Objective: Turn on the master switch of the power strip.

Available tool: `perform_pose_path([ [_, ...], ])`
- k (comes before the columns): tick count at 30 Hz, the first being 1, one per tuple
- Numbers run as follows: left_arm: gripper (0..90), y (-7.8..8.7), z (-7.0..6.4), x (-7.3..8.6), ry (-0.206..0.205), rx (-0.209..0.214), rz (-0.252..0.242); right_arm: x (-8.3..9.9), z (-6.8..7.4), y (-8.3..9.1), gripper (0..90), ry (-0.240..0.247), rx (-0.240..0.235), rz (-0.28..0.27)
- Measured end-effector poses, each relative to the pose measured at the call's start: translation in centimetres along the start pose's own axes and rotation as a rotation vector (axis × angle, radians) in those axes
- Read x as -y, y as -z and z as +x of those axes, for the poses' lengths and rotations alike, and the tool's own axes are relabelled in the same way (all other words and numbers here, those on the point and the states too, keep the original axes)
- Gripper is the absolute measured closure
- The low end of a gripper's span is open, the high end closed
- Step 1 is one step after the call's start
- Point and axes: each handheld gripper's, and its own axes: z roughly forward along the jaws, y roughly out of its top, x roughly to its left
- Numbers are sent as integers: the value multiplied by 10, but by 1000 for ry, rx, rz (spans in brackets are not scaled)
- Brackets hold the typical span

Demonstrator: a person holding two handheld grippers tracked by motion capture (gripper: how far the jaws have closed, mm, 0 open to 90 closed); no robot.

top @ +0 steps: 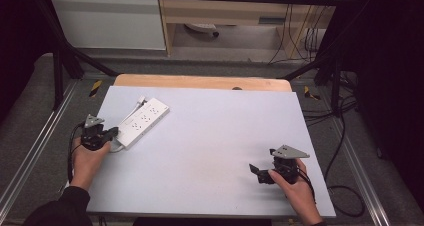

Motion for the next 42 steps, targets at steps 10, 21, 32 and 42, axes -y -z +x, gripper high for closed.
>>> perform_pose_path([
  [10,900,0,0,1,3,-3,-6,0,0,0,29,1,-2,1],
  [21,900,0,-1,1,0,-6,-7,0,1,-1,29,-1,-5,3],
  [32,900,0,-2,2,-6,-14,-8,0,1,-1,29,1,-7,7],
  [42,900,-1,-3,3,-6,-13,-12,0,1,-1,29,0,-8,7],
])
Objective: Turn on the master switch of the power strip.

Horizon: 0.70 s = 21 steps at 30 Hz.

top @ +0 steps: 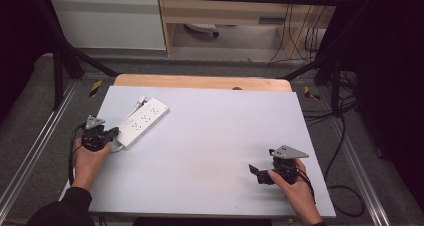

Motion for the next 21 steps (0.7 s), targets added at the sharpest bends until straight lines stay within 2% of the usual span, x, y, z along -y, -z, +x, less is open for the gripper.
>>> perform_pose_path([
  [9,900,-1,1,0,9,11,-5,0,0,0,29,-1,2,0],
  [14,900,-1,4,0,25,31,-4,0,-1,0,29,3,4,-1],
  [21,900,-2,2,-2,17,18,3,0,-1,0,29,5,3,0],
])
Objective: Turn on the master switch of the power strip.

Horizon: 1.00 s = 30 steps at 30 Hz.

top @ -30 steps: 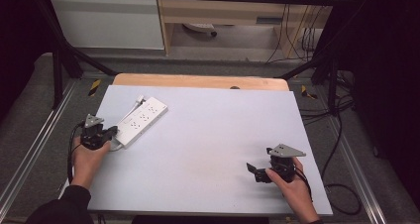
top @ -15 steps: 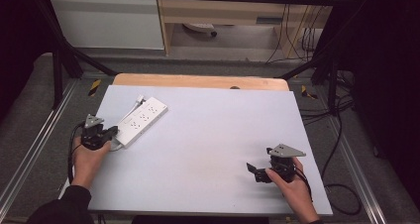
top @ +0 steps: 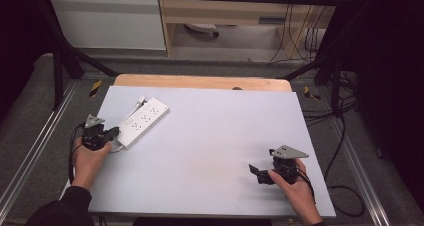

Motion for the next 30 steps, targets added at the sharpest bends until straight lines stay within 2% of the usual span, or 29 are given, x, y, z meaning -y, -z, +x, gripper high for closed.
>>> perform_pose_path([
  [9,900,0,0,-1,-2,-1,9,0,0,0,29,1,0,0],
  [30,900,1,-3,0,-2,-16,-8,0,0,-1,29,8,-2,5],
])
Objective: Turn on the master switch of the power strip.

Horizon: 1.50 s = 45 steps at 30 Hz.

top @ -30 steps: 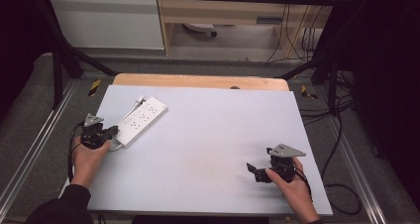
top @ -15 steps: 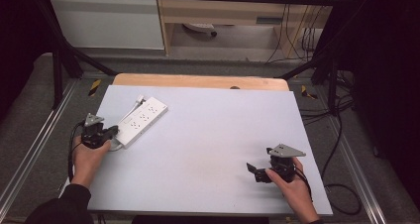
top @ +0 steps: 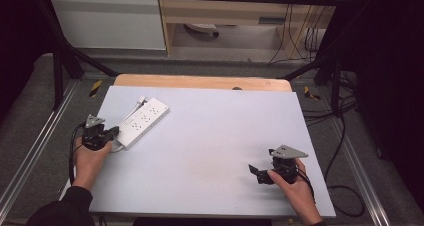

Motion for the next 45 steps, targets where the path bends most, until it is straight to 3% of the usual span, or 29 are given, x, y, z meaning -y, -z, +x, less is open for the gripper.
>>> perform_pose_path([
  [31,898,3,-7,-3,32,33,-70,0,0,0,29,6,8,-3],
  [33,831,3,-9,-4,30,30,-75,0,0,0,29,6,9,-2],
  [45,751,5,-21,-12,13,66,-100,0,0,0,29,3,5,1],
])
